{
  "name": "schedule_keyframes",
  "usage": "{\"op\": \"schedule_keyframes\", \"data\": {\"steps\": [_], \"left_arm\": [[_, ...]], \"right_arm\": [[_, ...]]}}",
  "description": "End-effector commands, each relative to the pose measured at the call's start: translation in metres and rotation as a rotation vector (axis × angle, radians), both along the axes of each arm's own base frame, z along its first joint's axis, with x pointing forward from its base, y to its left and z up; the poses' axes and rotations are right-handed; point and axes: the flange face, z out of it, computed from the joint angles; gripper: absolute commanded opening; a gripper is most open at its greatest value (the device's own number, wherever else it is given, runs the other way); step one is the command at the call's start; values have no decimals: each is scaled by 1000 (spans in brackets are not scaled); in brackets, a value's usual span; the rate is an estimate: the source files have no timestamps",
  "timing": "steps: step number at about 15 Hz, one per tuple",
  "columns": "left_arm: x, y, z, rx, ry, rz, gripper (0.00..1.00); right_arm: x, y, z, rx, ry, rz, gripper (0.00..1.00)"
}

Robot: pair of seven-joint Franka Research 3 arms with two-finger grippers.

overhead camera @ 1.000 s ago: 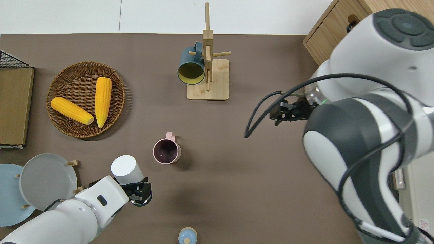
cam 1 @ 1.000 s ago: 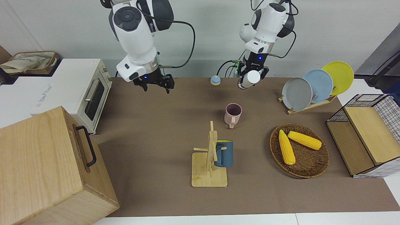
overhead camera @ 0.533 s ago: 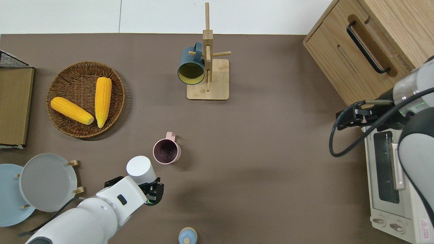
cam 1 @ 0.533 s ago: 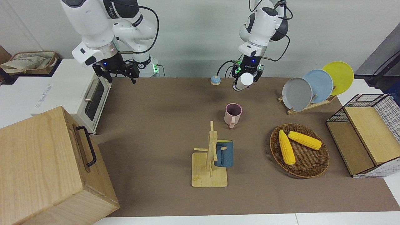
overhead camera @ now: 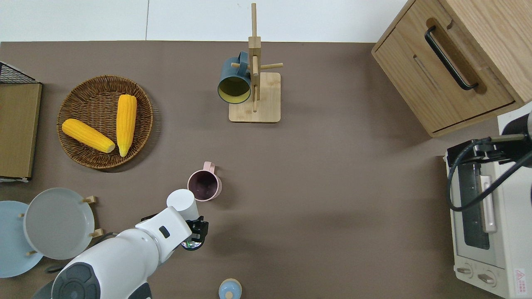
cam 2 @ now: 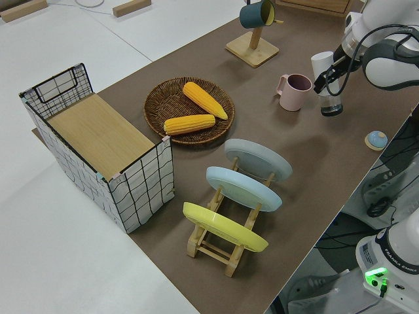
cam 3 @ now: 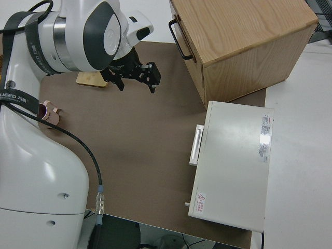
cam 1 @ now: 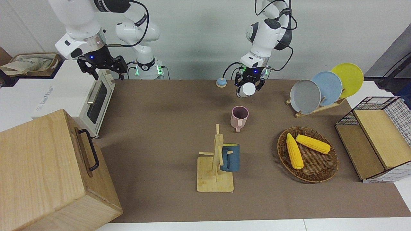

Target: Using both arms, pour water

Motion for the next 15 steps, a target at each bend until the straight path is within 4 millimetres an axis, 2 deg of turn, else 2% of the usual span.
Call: {"op": "schedule_keyframes", "data": {"steps": [1, 4, 7, 12, 15], "left_arm": [[14, -7, 0, -8, 12, -4, 0], [16, -7, -7, 16, 53, -22, 0], [25, -6, -3, 35, 108, -25, 0], [45, -11, -4, 110, 239, -47, 0], [47, -13, -7, 112, 260, -51, 0]], "right_arm": [[-5, -9, -1, 7, 8, 9, 992], [-4, -10, 6, 7, -11, 7, 992], [-3, -9, 6, 7, -14, 9, 992], [-4, 5, 7, 9, -15, 38, 992], [-4, 8, 7, 20, -15, 39, 992]]}}
